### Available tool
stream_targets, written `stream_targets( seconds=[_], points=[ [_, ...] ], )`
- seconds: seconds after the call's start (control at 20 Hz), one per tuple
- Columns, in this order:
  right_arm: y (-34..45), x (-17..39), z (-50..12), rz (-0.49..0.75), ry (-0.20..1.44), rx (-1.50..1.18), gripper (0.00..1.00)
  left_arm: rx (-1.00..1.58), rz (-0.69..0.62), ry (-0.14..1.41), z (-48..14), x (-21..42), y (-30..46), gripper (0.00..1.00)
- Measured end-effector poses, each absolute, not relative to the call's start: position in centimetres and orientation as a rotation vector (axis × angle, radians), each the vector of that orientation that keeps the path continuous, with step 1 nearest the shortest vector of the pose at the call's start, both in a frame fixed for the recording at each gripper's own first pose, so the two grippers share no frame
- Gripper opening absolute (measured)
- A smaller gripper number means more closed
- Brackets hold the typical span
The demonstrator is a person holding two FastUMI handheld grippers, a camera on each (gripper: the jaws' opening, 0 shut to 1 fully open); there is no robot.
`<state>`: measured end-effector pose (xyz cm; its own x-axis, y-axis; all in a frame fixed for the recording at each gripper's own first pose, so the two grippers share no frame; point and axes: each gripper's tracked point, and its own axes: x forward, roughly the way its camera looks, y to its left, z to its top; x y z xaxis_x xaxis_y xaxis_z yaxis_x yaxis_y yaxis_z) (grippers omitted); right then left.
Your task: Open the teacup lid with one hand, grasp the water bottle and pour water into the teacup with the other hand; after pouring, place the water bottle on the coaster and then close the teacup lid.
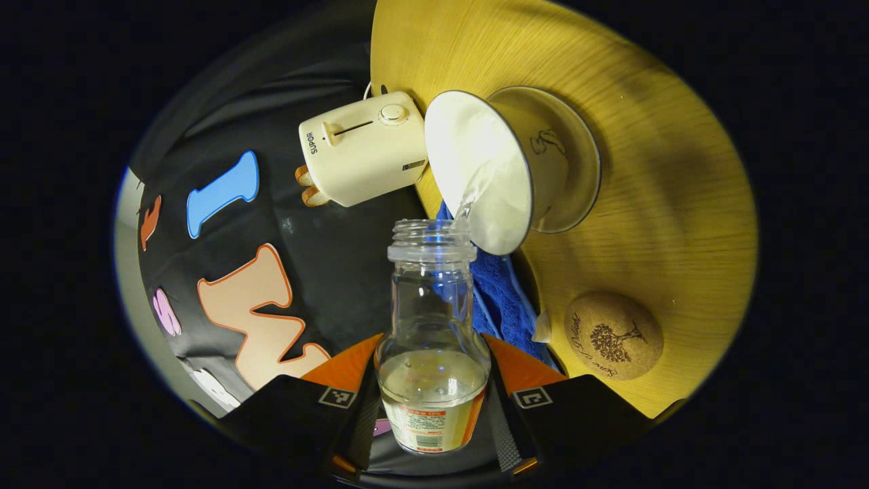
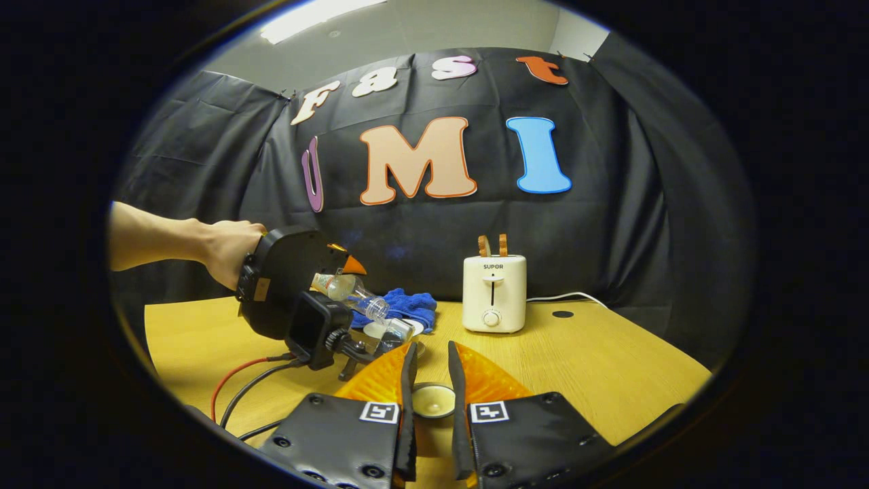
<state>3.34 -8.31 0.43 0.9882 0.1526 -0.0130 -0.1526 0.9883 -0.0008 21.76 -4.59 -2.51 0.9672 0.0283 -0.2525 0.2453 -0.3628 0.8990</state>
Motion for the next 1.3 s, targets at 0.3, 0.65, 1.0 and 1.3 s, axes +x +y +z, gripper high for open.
stream_targets(
  seconds=[0.3,0.65,1.0,1.3],
  points=[
    [-8.4,3.2,0.4,0.156,0.014,-0.001,0.24,1.965,-0.229,0.188,-2.2,21.7,-4.9,0.68],
    [-8.4,3.3,0.4,0.159,0.014,-0.001,0.24,1.998,-0.232,0.172,-2.0,21.8,-5.2,0.68],
    [-8.4,3.3,0.4,0.159,0.014,-0.001,0.24,1.986,-0.234,0.175,-2.1,21.9,-4.9,0.68],
    [-8.5,3.3,0.4,0.159,0.013,-0.002,0.24,1.878,-0.256,0.195,-3.3,21.9,-4.6,0.67]
  ],
)
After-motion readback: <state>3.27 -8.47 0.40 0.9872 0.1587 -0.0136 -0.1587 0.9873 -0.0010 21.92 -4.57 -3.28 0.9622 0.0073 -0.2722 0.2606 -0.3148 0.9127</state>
